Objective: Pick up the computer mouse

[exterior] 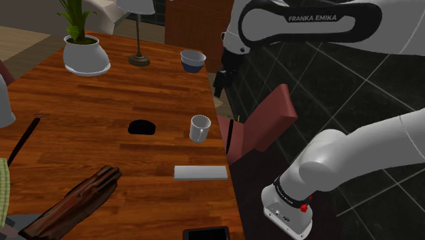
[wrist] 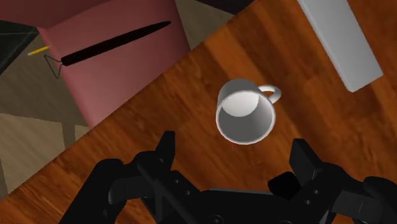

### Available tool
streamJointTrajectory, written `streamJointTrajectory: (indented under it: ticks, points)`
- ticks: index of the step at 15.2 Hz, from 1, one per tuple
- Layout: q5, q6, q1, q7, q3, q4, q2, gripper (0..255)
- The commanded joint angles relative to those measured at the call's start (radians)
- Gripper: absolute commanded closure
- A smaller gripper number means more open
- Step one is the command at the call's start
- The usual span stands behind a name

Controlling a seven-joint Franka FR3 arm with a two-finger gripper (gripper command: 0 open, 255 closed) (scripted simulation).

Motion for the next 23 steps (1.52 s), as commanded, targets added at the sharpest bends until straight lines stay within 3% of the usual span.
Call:
streamJointTrajectory:
  ticks: [1,12,23]
  points:
    - [0.005,0.056,0.013,-0.004,0.015,0.01,0.058,0]
    - [-0.018,0.315,0.066,-0.021,0.089,0.148,0.425,0]
    - [-0.118,0.452,0.141,-0.006,0.132,0.419,0.812,0]
